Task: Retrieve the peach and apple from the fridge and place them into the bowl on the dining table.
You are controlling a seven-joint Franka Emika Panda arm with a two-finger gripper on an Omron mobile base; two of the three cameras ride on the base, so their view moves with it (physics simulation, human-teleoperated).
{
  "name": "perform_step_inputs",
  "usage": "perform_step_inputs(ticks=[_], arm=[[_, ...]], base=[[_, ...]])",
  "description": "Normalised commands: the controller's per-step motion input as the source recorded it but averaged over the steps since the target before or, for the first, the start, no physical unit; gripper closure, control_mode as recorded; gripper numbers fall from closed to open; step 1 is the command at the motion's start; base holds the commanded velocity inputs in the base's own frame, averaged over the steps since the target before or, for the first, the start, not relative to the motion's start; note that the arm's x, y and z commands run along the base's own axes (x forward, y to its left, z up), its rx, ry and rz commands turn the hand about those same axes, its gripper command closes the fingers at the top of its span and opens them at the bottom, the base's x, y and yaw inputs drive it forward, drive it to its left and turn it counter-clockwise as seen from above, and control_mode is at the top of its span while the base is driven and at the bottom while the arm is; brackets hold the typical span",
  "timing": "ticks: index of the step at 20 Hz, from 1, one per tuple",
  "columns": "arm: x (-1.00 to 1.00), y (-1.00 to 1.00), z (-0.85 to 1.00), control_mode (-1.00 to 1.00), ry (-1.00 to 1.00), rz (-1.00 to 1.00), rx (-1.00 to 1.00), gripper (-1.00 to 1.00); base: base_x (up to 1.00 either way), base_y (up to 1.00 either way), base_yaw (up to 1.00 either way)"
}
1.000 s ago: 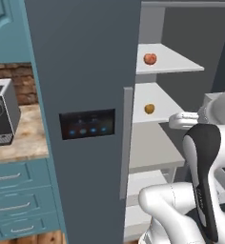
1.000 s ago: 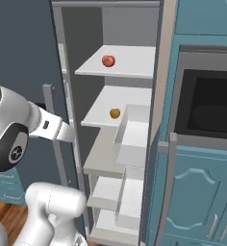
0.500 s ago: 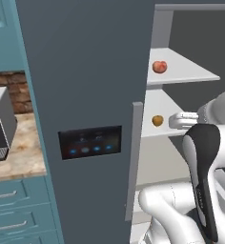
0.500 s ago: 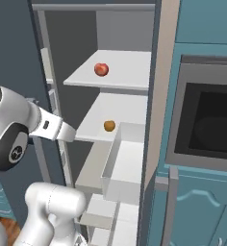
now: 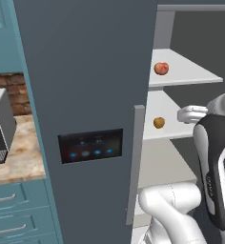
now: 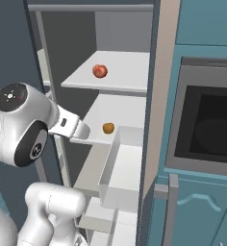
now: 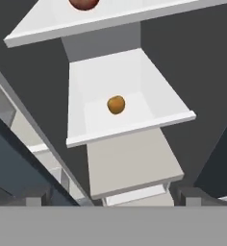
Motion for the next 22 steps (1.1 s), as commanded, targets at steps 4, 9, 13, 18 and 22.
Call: perform_step_inputs(ticks=[4, 9, 13, 18, 22], arm=[[0.15, -0.06, 0.36, -1.00, 0.00, 0.01, 0.01, -1.00], [0.30, 0.01, 0.37, -1.00, 0.00, 0.00, 0.00, -1.00], [0.31, 0.00, 0.31, -1.00, 0.00, 0.01, 0.00, -1.00], [0.31, 0.00, 0.00, -1.00, -0.11, 0.06, -0.01, -1.00], [0.11, -0.04, 0.00, -1.00, -0.23, 0.10, -0.06, -1.00]], base=[[0.00, 0.00, 0.00], [0.00, 0.00, 0.00], [0.00, 0.00, 0.00], [0.00, 0.00, 0.00], [0.00, 0.00, 0.00]])
